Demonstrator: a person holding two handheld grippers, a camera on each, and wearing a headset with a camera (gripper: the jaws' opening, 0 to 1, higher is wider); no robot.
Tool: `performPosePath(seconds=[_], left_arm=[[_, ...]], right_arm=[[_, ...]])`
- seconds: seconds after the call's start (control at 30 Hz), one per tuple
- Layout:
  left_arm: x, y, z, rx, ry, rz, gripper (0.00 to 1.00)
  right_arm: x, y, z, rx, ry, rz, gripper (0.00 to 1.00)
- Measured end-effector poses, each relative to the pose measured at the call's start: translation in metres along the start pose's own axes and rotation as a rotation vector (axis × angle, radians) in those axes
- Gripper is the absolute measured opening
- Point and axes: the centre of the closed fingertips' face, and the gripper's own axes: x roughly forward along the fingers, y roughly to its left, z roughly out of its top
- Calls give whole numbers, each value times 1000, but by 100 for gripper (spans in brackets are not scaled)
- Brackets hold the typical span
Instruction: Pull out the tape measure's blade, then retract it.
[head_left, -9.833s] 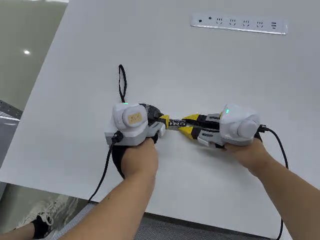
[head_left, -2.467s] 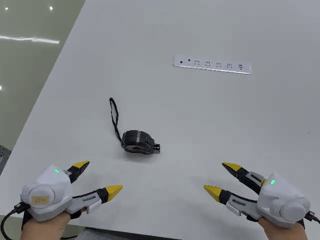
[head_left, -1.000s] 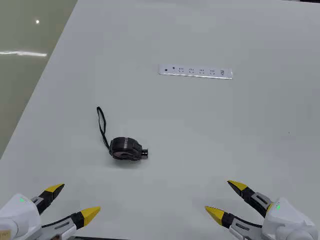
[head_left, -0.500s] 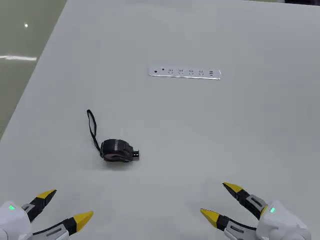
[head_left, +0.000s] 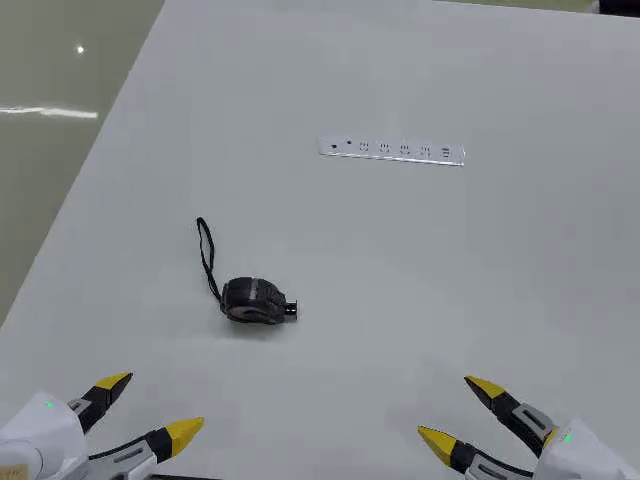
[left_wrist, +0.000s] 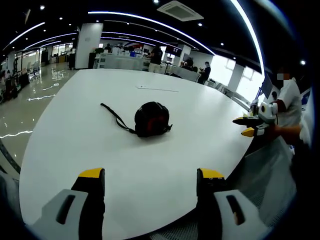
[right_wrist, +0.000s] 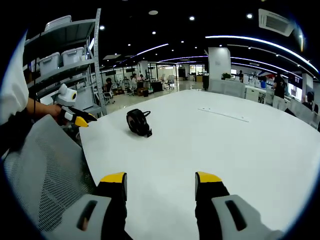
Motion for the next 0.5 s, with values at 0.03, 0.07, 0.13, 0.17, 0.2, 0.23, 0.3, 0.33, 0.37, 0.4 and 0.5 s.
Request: performPosePath(seconds=[0.03,0.07,0.13,0.17,0.2,0.23,0.3,0.33,0.37,0.4,0.5], left_arm=[[0,0,0,0,0,-1,73],[0,1,0,0,-1,-1,73],[0,1,-1,-1,-2,-1,73],[0,1,-1,0,-3,-2,73],[1,1,-1,1,-4,-2,73],[1,2,-1,1,-5,-2,73],[1,2,-2,0,-4,-2,73],[1,2,-2,1,-4,-2,73],[1,2,-2,2,-5,-3,73],[1,2,-2,3,-4,-3,73],[2,2,-2,5,-5,-5,73]], right_arm=[[0,0,0,0,0,0,55],[0,0,-1,-1,2,0,55],[0,1,-1,-1,2,0,55],[0,1,-1,-4,1,1,55],[0,1,0,-5,1,0,55],[0,1,0,-4,0,-1,55],[-1,1,0,-5,0,-2,55],[-1,1,0,-6,1,-3,55],[-1,1,0,-7,2,-4,55],[-2,1,0,-9,1,-4,55],[-2,0,0,-10,2,-5,55]])
